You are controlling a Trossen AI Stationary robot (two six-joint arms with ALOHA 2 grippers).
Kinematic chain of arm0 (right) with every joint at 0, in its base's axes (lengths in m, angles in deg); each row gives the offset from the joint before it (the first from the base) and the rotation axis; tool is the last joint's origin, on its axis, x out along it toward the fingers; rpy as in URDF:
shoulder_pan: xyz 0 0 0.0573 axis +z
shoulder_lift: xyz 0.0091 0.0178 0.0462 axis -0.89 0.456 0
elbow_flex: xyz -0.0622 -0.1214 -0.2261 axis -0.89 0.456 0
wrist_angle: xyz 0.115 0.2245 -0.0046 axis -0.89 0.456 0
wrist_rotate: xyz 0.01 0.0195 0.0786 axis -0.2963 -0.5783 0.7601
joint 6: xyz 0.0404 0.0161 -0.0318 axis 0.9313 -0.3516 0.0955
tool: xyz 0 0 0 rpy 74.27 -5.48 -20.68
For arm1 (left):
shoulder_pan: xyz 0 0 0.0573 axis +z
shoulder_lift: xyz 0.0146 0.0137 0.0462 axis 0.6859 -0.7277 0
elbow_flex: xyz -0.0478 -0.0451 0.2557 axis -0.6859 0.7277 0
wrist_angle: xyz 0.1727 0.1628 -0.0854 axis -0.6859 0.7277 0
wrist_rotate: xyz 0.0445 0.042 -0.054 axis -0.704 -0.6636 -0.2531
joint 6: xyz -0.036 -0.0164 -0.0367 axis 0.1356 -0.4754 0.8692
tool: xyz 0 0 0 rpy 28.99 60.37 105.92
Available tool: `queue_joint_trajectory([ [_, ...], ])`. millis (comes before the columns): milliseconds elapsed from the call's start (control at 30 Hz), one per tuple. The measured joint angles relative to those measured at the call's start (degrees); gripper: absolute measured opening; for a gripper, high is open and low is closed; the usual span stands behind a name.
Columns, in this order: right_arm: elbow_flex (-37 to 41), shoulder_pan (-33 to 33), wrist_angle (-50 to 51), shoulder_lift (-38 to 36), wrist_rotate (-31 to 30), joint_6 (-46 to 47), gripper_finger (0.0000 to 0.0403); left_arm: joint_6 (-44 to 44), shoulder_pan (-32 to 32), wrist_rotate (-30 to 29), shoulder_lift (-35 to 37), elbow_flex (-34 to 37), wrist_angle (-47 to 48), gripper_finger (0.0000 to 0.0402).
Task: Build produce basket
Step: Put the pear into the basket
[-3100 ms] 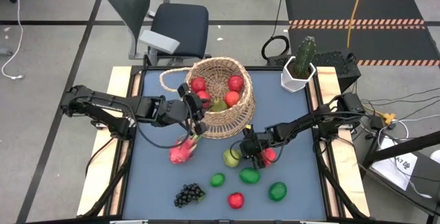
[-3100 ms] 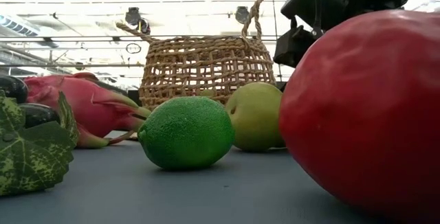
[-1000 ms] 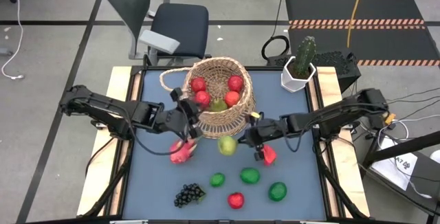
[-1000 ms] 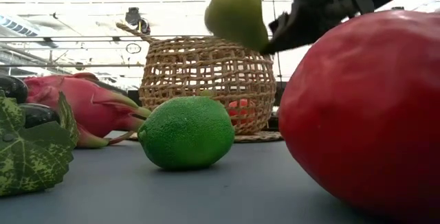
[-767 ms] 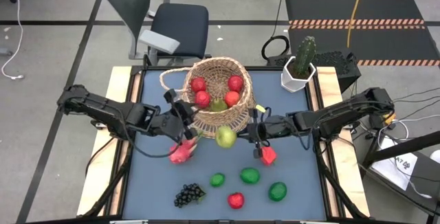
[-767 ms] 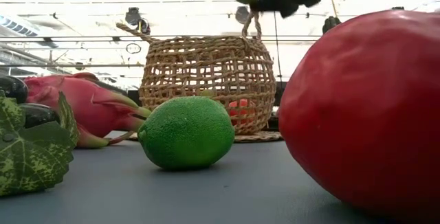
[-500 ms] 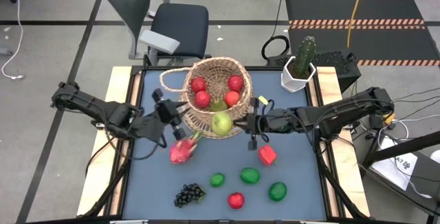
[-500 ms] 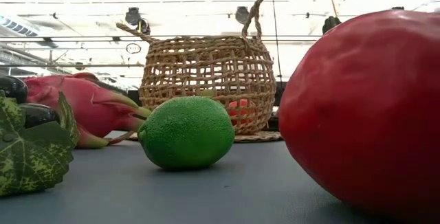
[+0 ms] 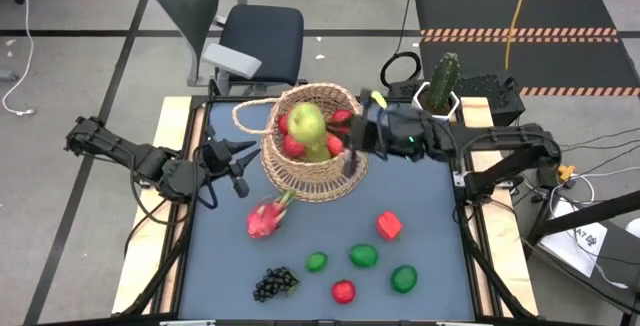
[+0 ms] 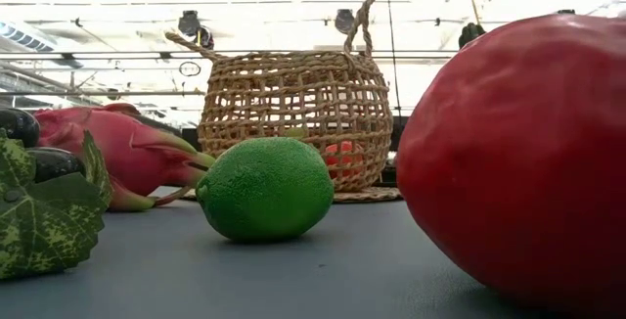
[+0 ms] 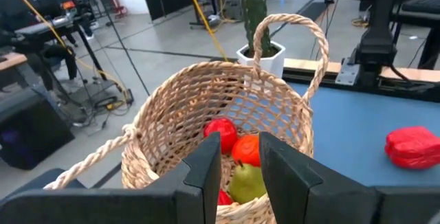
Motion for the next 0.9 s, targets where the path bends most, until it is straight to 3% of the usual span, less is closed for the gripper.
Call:
queue_joint_trajectory([
  [333,-28.7,-9.6,20.7,17.8,6.7,4.7,0.0001,-1.9,-0.3,1.6,0.1,0.1,-0.6,0.0102],
  [500,-38.7,-13.1,32.4,24.5,11.6,7.6,0.0002,-2.4,-0.3,2.2,0.1,0.1,-0.5,0.0102],
  [900,-42.1,-18.2,48.9,26.6,13.4,11.9,0.0003,-2.9,-0.3,2.5,0.1,0.1,-1.1,0.0102],
])
